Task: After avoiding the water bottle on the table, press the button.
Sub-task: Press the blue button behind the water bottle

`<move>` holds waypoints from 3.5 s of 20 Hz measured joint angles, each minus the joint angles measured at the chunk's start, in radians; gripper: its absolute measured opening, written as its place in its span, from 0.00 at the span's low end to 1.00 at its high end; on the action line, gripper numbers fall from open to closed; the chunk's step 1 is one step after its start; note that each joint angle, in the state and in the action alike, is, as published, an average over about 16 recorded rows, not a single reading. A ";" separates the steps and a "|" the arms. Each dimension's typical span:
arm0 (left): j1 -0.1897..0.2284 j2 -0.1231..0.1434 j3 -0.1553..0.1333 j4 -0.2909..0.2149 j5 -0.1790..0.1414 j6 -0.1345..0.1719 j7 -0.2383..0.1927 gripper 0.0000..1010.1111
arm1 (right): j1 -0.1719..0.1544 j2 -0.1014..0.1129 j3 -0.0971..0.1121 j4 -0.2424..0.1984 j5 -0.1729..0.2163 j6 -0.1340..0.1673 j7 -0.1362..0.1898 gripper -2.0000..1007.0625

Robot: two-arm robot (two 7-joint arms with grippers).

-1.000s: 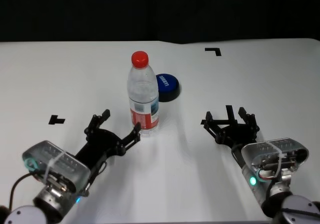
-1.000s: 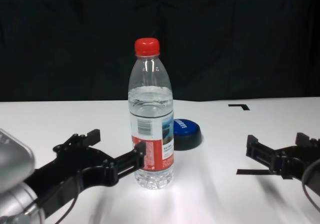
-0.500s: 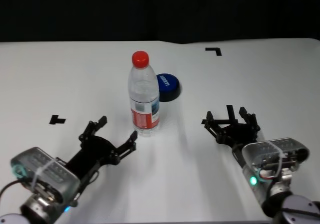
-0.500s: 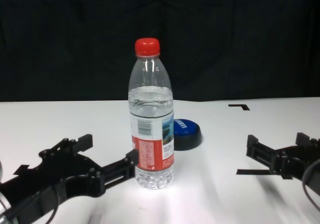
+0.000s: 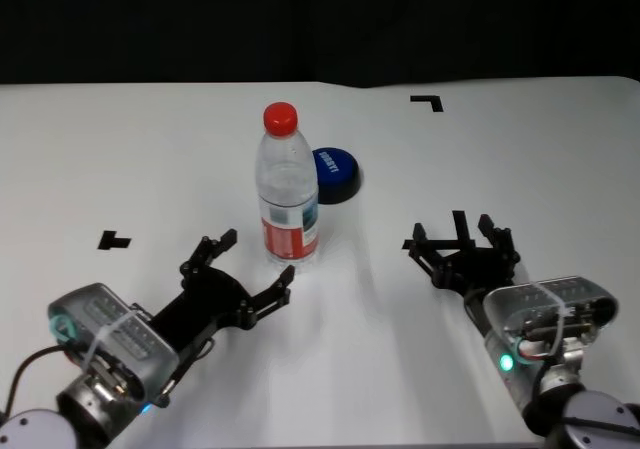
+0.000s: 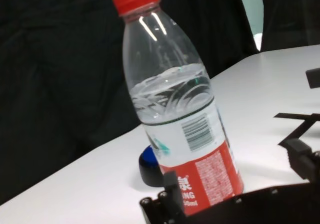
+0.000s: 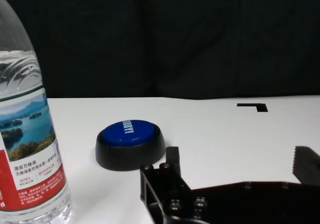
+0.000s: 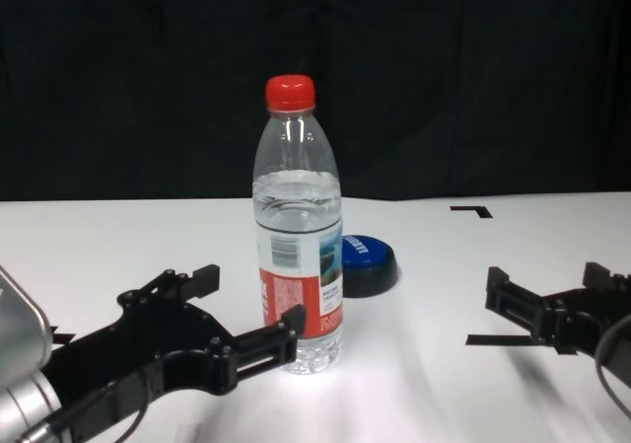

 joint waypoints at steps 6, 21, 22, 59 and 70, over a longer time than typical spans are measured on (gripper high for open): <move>-0.011 0.007 0.011 0.005 0.013 0.000 0.001 0.99 | 0.000 0.000 0.000 0.000 0.000 0.000 0.000 1.00; -0.002 0.014 0.003 -0.008 0.002 -0.002 -0.001 0.99 | 0.000 0.000 0.000 0.000 0.000 0.000 0.000 1.00; 0.002 0.017 0.000 -0.012 -0.001 -0.003 -0.002 0.99 | 0.000 0.000 0.000 0.000 0.000 0.000 0.000 1.00; -0.065 0.167 -0.160 -0.017 -0.107 -0.084 -0.098 0.99 | 0.000 0.000 0.000 0.000 0.000 0.000 0.000 1.00; -0.270 0.138 -0.080 0.135 -0.092 -0.081 -0.126 0.99 | 0.000 0.000 0.000 0.000 0.000 0.000 0.000 1.00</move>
